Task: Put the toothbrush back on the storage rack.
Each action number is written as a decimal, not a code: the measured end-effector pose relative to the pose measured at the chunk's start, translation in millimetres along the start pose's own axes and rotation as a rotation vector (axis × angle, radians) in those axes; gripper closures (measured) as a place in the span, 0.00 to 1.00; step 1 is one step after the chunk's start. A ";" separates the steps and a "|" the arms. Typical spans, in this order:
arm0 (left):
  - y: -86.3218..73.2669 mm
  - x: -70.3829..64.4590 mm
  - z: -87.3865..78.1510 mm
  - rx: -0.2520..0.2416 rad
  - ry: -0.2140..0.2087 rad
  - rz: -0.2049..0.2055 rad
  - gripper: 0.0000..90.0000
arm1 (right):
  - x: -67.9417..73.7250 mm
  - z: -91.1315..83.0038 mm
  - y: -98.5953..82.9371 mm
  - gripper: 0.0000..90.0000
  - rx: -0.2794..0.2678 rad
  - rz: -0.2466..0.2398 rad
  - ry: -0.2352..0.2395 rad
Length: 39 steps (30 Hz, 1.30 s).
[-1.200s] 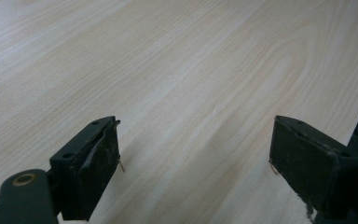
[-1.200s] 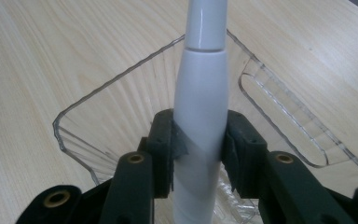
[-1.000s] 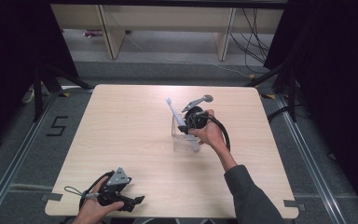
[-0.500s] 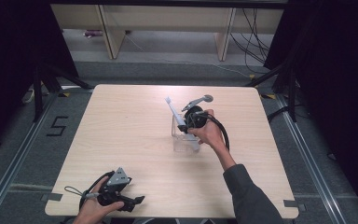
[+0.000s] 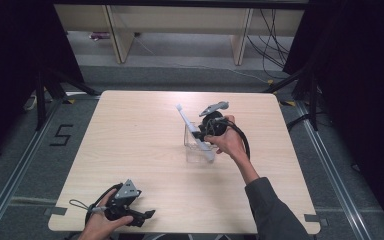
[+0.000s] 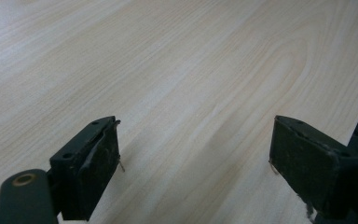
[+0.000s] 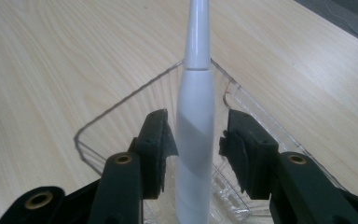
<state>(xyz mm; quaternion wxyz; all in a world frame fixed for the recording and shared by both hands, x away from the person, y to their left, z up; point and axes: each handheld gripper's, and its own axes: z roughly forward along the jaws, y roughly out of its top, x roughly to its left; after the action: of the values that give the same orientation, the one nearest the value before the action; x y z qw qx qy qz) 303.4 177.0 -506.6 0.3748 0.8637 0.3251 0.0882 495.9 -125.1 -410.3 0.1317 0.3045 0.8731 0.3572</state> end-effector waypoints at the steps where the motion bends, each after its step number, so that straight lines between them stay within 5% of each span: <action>1: -0.1 0.4 0.0 0.002 0.000 0.004 0.17 | 0.0 -1.1 -0.2 0.65 -0.025 -0.010 -0.002; 25: 0.0 -0.1 0.1 0.004 0.001 0.003 0.17 | 8.7 -33.9 -0.1 0.44 -0.080 0.026 -0.006; 39: -0.1 0.0 0.2 0.004 0.003 0.003 0.17 | 12.0 -38.9 -5.2 0.41 -0.097 0.052 -0.005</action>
<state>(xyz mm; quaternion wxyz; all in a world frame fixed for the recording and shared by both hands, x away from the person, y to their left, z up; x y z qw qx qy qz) 303.4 176.9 -506.8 0.3725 0.8649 0.3244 0.0894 466.9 -141.6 -386.4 0.1390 0.3210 0.8464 0.4016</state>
